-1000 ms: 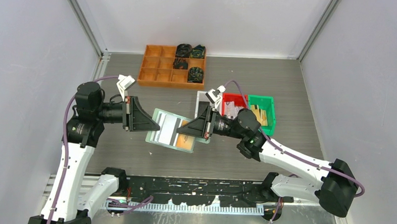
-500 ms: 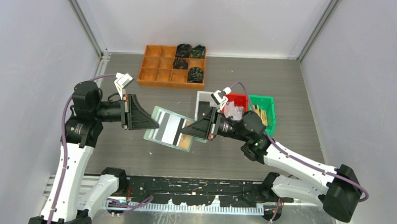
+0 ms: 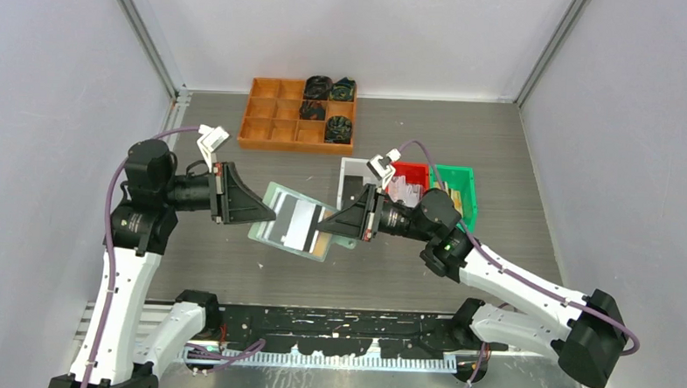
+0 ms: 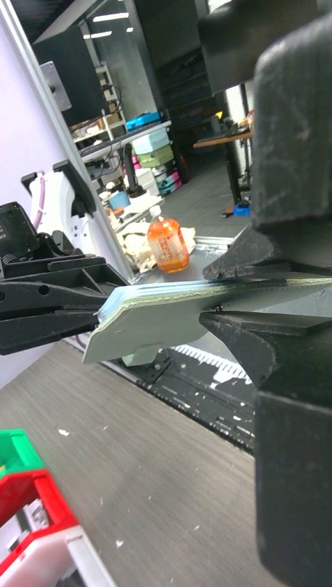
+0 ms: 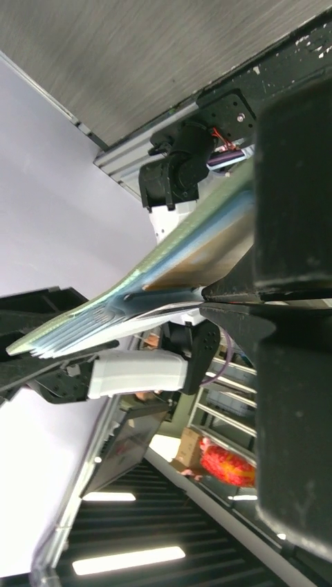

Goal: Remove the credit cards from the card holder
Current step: Remove the credit card from the card holder, then place the credit card in the storage box.

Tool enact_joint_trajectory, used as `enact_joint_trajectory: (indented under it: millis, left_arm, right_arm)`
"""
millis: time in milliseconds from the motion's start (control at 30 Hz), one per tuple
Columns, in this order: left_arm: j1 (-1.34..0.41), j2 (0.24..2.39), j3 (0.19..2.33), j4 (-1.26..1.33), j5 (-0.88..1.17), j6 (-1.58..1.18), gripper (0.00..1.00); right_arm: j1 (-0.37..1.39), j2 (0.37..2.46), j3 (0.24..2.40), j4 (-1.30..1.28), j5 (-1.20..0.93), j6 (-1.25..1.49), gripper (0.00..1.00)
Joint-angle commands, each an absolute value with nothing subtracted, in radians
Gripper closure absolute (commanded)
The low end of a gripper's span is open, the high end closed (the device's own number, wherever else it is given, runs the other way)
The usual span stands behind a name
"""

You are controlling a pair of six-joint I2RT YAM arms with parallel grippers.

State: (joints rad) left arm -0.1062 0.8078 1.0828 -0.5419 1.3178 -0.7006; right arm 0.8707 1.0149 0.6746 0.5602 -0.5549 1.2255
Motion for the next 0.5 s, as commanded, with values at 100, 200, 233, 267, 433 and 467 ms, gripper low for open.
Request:
enact_joint_trajectory:
  millis: [100,200,233,267,433,467]
  left_arm:
    - [-0.103,0.850,1.234,-0.826,1.175,-0.360,1.00]
    - [-0.103,0.858,1.241,-0.860,1.122,-0.324,1.00]
    - [-0.102,0.856,1.238,-0.857,1.105,-0.322,1.00]
    - [-0.102,0.856,1.234,-0.856,1.086,-0.316,1.00]
    - [-0.102,0.861,1.238,-0.883,1.012,-0.285,1.00]
    - [-0.102,0.863,1.237,-0.885,1.006,-0.283,1.00]
  right_arm:
    - [0.711,0.912,0.666,0.510,-0.618,1.292,0.99]
    - [0.656,0.858,0.675,0.437,-0.646,1.277,0.99]
    - [0.644,0.844,0.681,0.414,-0.656,1.269,0.99]
    - [0.632,0.833,0.689,0.386,-0.665,1.260,0.99]
    - [0.536,0.795,0.782,0.058,-0.689,1.139,0.99]
    - [0.511,0.795,0.819,-0.060,-0.681,1.090,0.99]
